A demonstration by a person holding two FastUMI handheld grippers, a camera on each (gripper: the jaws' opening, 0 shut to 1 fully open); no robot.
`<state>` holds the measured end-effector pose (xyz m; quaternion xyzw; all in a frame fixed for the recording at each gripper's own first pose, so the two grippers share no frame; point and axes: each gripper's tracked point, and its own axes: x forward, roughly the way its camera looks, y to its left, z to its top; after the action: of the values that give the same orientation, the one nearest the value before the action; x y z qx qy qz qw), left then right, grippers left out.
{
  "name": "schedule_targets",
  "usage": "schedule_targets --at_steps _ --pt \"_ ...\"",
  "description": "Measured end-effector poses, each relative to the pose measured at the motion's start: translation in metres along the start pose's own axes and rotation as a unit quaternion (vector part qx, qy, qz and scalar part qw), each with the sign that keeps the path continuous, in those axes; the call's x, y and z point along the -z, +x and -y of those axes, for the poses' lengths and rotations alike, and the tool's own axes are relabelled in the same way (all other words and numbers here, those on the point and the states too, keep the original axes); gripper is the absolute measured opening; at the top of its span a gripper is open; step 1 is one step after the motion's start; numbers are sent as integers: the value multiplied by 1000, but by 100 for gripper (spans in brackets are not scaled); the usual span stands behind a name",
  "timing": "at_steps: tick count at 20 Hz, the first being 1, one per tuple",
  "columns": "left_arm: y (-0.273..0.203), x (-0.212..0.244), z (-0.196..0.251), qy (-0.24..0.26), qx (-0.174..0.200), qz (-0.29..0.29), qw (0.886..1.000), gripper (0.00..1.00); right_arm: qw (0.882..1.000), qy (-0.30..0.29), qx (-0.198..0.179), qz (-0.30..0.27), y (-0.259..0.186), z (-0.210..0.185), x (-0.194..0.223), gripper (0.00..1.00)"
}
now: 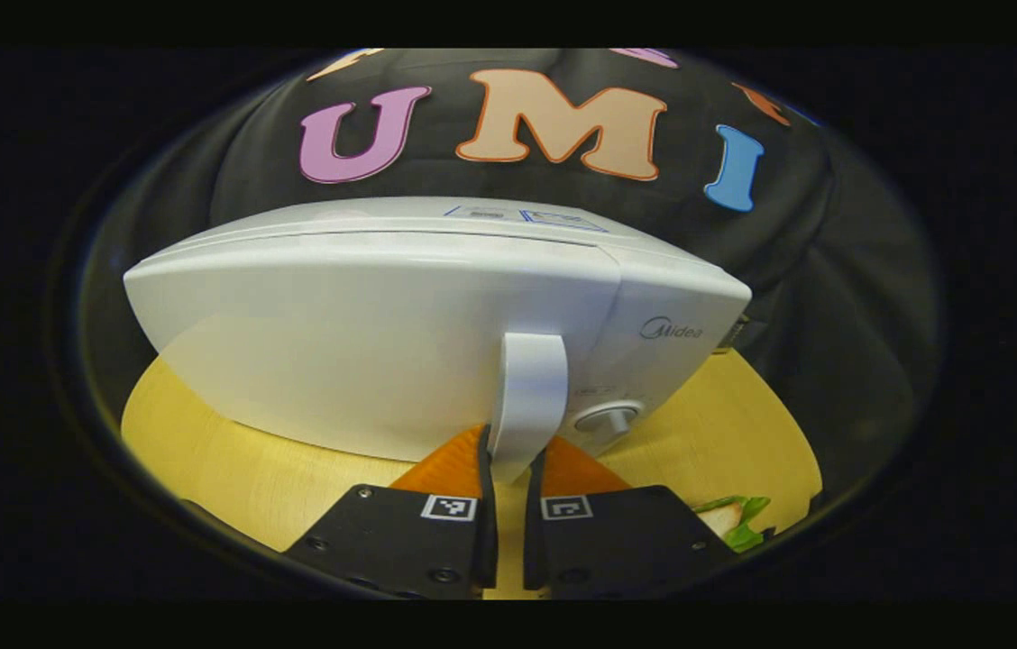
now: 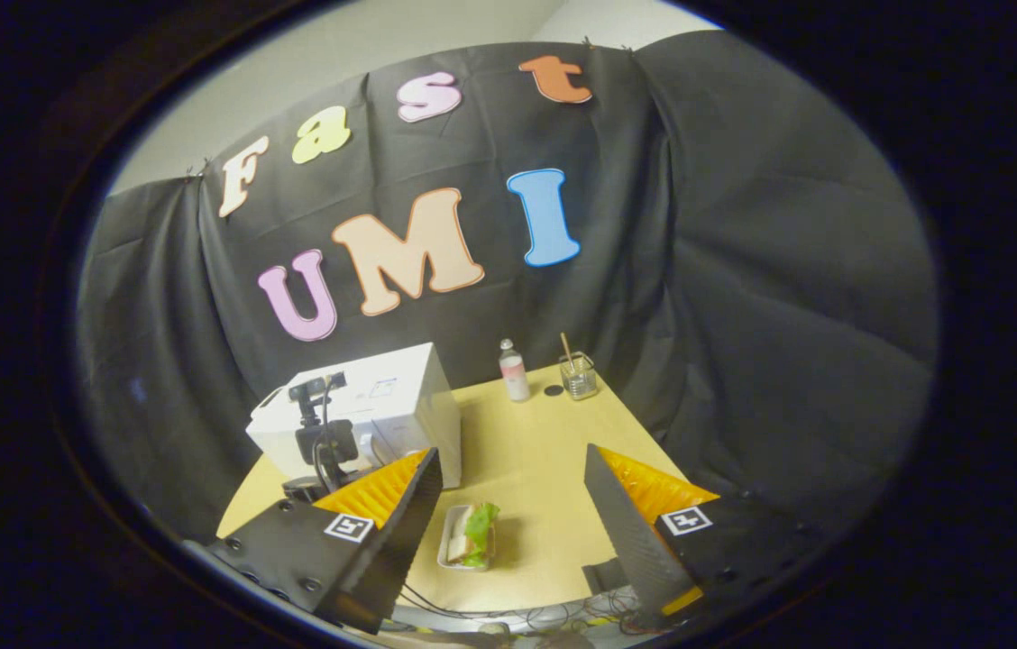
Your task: Open the microwave oven with the left hand, put the food in, and close the microwave oven.
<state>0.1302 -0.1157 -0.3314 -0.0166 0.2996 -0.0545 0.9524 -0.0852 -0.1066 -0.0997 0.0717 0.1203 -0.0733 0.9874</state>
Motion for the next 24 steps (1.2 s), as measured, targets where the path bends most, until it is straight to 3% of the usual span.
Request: schedule_targets --at_steps 9,11,15,16,24 --pt "-2 0 -3 -17 -50 22 998 12 997 -23 -65 -16 1 5 6 92" --pt "-24 16 -6 -29 -61 16 998 11 996 -27 -77 -19 4 5 7 92" --pt "-74 41 -23 0 -56 53 997 11 993 -23 -108 -30 11 1 14 92" --pt "-84 50 -29 1 -59 49 997 12 993 -24 -110 -34 14 2 17 99" --pt "-147 82 -71 -17 -101 29 994 15 990 -41 -123 -48 28 -8 28 99"
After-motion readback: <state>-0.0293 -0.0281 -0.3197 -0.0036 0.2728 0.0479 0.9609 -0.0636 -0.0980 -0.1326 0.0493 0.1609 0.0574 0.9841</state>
